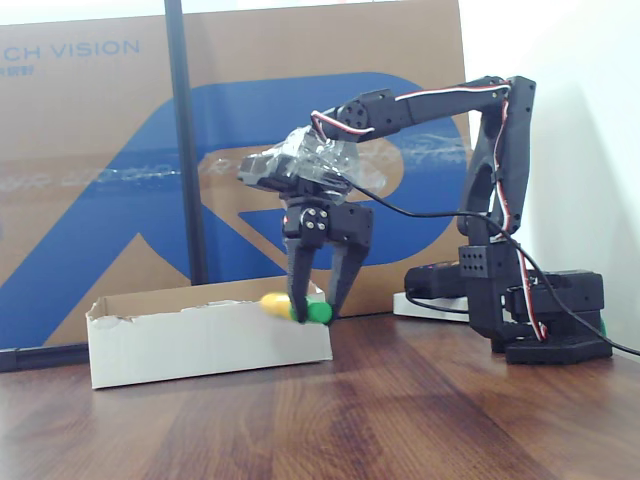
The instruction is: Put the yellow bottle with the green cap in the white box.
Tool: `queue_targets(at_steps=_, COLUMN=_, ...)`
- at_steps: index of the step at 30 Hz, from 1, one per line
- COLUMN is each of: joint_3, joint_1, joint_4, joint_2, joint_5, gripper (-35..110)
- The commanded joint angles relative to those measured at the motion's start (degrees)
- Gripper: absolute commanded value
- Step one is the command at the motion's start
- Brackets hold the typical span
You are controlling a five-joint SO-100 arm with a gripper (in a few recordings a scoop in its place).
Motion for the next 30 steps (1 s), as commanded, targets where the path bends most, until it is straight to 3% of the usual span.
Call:
queue_targets(at_steps=1, joint_3=-1.05, joint_1=3.87, joint_4=2.29, joint_2=5.8, joint_5=0.97, gripper=0)
queue_targets(at_steps=14, joint_3=-9.76, joint_1=23.91, joint_4=8.88, joint_2=13.8, joint_5=2.64, gripper=0)
queue_targets(at_steps=30, joint_3=-15.64, joint_1=36.91, joint_4=8.7, joint_2=12.48, joint_5=7.12, gripper=0)
